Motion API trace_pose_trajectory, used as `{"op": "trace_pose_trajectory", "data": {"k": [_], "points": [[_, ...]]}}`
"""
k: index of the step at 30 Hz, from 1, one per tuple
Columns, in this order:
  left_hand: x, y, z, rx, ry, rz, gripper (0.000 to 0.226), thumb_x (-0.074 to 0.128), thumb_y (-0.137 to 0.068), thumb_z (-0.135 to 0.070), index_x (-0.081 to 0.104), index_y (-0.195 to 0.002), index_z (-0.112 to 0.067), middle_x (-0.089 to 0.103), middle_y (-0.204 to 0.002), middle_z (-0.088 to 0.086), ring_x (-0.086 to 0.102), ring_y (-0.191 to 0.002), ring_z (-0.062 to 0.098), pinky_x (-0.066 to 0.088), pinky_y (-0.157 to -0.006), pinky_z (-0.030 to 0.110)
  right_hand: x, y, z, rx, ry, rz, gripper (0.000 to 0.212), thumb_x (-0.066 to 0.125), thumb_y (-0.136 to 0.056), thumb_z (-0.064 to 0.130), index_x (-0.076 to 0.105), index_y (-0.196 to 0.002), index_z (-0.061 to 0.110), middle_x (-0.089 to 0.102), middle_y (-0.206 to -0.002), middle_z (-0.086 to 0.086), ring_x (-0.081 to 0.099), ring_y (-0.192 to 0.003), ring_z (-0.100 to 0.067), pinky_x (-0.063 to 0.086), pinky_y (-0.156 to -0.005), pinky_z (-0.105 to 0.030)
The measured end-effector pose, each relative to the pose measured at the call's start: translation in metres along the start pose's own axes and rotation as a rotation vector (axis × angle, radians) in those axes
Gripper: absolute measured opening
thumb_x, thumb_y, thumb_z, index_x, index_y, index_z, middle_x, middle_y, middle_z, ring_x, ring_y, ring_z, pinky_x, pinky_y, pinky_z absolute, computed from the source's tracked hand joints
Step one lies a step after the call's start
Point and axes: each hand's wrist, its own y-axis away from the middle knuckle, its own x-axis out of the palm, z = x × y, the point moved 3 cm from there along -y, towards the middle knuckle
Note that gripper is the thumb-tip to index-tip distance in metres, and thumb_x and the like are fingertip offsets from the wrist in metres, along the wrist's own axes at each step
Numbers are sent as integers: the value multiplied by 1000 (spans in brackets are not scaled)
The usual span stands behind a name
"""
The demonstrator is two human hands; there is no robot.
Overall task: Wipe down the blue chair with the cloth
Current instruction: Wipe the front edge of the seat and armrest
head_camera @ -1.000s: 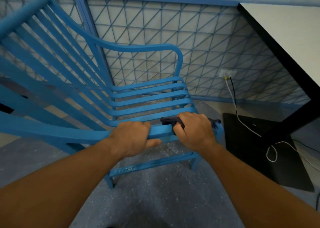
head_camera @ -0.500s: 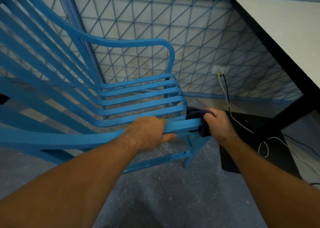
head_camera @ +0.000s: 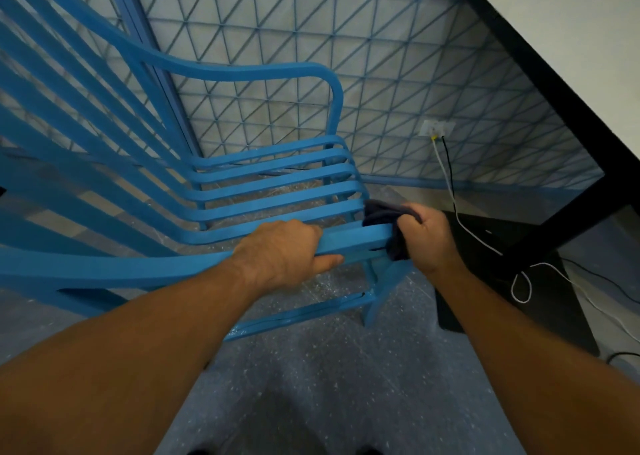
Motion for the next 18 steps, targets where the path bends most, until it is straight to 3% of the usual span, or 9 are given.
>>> {"op": "trace_pose_trajectory", "data": {"k": [3,6,9,12,18], "points": [[1,-1,0,13,-15,-11,44,39,-90,-69,47,-90,-26,49,-73,-9,47,-65,7,43,-66,30,-10,0,-10,85,-167,-2,26,43,-92,5,65,-87,19,64,-82,-9,62,-77,-21,53,-61,-32],[0,-1,-1,10,-19,-3,42,39,-90,-68,45,-90,-26,47,-73,-9,44,-63,5,39,-65,29,-12,2,-1,90,-154,92,28,41,-94,1,64,-87,17,61,-71,-3,60,-57,-5,46,-48,-19],[-1,-1,-1,-10,-8,6,41,41,-90,-68,47,-90,-27,50,-74,-8,46,-65,6,40,-65,29,2,2,18,-3,25,223,21,48,-89,5,65,-86,17,63,-68,-6,62,-54,-15,51,-49,-28],[0,-1,-2,-26,3,11,41,41,-89,-69,49,-89,-29,53,-75,-8,51,-67,7,43,-65,29,15,4,28,-115,167,204,18,51,-85,8,66,-86,17,67,-69,-9,66,-59,-23,57,-51,-34],[3,-3,1,5,-12,-27,46,39,-88,-72,51,-89,-27,52,-74,-8,51,-67,7,44,-66,30,-3,-5,-10,42,-177,2,20,48,-83,12,66,-89,16,65,-79,-9,63,-71,-20,51,-57,-33]]}}
